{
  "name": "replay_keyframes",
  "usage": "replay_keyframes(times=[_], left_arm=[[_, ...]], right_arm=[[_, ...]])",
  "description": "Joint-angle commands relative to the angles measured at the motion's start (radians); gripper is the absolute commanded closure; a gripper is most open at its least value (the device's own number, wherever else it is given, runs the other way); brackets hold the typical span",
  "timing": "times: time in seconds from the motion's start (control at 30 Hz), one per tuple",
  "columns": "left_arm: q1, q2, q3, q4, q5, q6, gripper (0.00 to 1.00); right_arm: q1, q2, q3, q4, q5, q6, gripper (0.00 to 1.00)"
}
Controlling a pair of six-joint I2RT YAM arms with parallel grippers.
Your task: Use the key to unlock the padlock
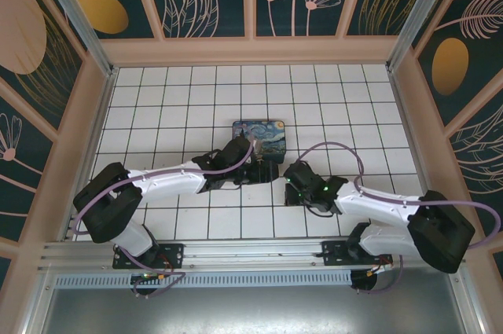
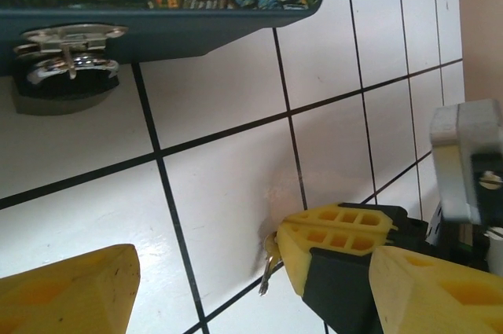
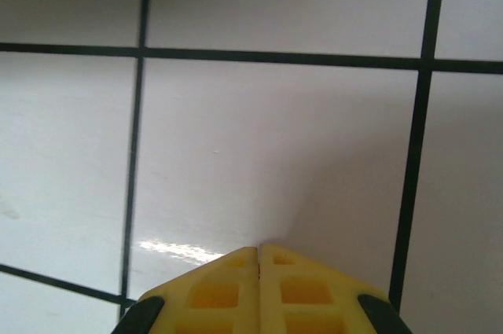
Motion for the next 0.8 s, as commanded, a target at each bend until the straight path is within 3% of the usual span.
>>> replay_keyframes(times=[0.0,0.33,0.53,0.77], left_arm=[[-0.01,0.016,0.009,0.015,0.031,0.007,0.24],[-0.007,0.023,-0.109,0.244,0.143,-0.069,0.37],[0.023,0.05,-0.222,0.549,0.203,-0.303,0.37],[0.024,0.065,-0.268,0.709,0.172,-0.623,0.33]], right_arm=[[-0.018,-0.048,-0.021,0.011,0.002,-0.012,1.0],[-0.067,-0.13,-0.004,-0.009,-0.062,-0.007,1.0],[-0.109,-0.186,0.028,-0.031,-0.124,-0.013,1.0],[-0.124,-0.214,0.056,-0.024,-0.153,-0.001,1.0]])
